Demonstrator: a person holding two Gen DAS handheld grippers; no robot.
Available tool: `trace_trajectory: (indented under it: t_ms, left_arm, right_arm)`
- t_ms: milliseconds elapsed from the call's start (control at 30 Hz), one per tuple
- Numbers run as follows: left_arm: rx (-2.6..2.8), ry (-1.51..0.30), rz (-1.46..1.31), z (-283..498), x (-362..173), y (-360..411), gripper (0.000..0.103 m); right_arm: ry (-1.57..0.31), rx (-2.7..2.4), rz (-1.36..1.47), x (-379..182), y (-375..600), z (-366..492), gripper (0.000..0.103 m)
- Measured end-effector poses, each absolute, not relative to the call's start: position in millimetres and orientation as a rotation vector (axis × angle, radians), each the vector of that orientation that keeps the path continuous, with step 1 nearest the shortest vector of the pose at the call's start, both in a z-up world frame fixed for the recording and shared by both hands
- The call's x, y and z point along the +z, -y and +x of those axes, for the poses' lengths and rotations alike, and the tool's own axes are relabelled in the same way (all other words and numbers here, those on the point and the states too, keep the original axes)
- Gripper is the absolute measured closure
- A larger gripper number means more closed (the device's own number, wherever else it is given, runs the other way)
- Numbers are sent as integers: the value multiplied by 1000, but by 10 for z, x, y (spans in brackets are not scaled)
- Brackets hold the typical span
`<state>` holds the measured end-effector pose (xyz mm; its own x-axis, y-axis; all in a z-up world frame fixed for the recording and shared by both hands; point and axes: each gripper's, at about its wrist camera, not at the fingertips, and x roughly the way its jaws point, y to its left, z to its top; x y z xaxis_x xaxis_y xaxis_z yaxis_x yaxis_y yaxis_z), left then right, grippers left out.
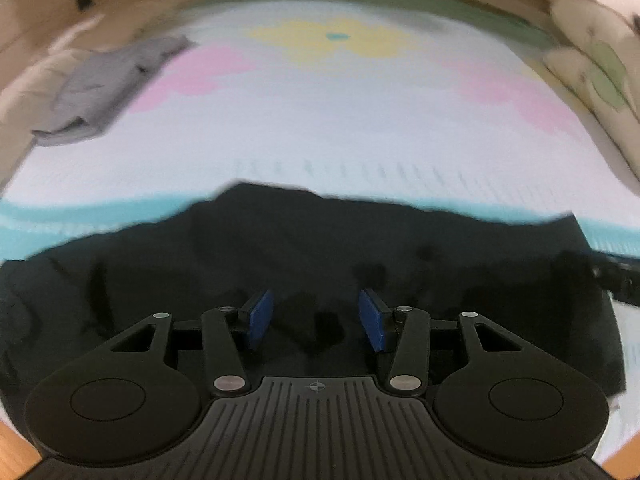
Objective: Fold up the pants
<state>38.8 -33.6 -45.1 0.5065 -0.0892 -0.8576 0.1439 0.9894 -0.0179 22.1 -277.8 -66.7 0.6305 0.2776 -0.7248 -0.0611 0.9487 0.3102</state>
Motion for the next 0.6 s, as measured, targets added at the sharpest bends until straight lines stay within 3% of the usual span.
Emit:
trace_trajectory:
  t_ms: [267,400,600]
  left_arm:
    - [-128,-1160,35,296,-772,150,56]
    - [-169,-1137,49,254,-823,45,53]
    - [-176,-1090,8,311,-742,-49,53]
  right_arm:
    - [-855,351,112,-750,2422,-28,44]
    - [-809,512,-2,-735,2018,-198,55]
    - [-807,607,-129,-881,1608,-280,56]
